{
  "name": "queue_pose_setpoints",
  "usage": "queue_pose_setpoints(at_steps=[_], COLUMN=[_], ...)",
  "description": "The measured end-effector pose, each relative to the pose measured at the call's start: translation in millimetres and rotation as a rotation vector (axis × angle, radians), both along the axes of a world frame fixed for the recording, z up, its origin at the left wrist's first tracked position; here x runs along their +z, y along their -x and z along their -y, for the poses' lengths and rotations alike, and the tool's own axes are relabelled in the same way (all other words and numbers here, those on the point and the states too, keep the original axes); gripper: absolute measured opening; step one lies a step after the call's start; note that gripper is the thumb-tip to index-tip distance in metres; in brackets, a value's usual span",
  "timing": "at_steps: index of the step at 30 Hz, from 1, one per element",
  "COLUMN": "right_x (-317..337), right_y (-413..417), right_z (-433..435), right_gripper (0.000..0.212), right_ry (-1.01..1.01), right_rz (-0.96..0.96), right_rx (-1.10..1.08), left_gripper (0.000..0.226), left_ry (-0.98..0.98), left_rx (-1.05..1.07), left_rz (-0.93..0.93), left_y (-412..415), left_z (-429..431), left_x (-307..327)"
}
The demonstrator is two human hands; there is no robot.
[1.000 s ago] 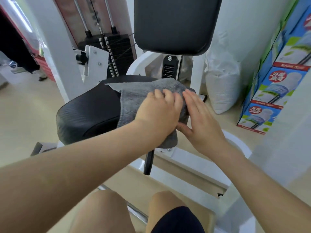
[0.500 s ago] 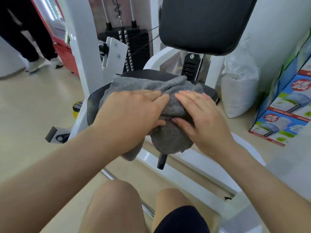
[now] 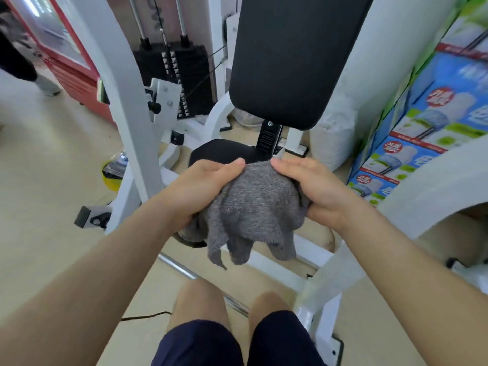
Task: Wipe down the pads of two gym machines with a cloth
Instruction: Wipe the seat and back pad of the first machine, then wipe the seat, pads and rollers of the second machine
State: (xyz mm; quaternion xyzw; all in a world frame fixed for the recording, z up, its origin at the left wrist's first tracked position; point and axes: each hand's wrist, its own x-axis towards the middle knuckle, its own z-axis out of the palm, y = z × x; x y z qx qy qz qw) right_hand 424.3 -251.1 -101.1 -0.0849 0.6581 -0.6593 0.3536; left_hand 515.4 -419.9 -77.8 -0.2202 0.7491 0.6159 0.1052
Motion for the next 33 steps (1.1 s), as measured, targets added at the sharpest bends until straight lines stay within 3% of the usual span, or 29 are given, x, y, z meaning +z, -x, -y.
queue_pose_setpoints(at_steps=[3,9,13,15,18,21,28,31,33], right_x=[39.7,122.4,175.2,201.4,241.4,279.5,314.2,331.9,343.6], right_y=[-11.9,-48.5,-83.4,-98.4,-116.9,-133.4,-188.6,-221.9,-245.8], right_z=[-11.0,-50.5,-91.7,-116.1,-152.1,-188.8,-284.3,-318.9,-350.7], right_gripper=[0.027,0.019,0.027,0.028,0.014,0.023,0.034,0.040,0.040], right_ry=[0.082,0.287,0.374,0.235,-0.119,-0.295,-0.309,-0.534,-0.639], right_rz=[0.132,0.235,0.277,0.160,-0.290,-0.537,-0.404,-0.489,-0.501], right_rx=[-0.047,-0.126,-0.218,-0.277,-0.366,-0.496,-0.726,-0.658,-0.677], left_gripper=[0.027,0.023,0.025,0.030,0.035,0.010,0.030,0.052,0.043], left_ry=[-0.255,-0.010,-0.284,-0.427,-0.527,-0.456,-0.181,-0.093,-0.091], left_rx=[0.027,-0.266,-0.246,-0.213,-0.216,-0.234,-0.597,-0.806,-0.955], left_rz=[0.044,0.145,0.027,-0.058,-0.094,-0.083,0.023,0.133,0.166], left_y=[-13.5,-52.7,-75.3,-82.9,-92.2,-96.3,-102.5,-106.4,-110.5], left_z=[-7.5,-26.1,-57.4,-76.3,-105.4,-139.2,-215.8,-233.7,-259.9], left_x=[35.7,116.9,185.1,215.7,247.8,271.8,293.0,285.9,284.9])
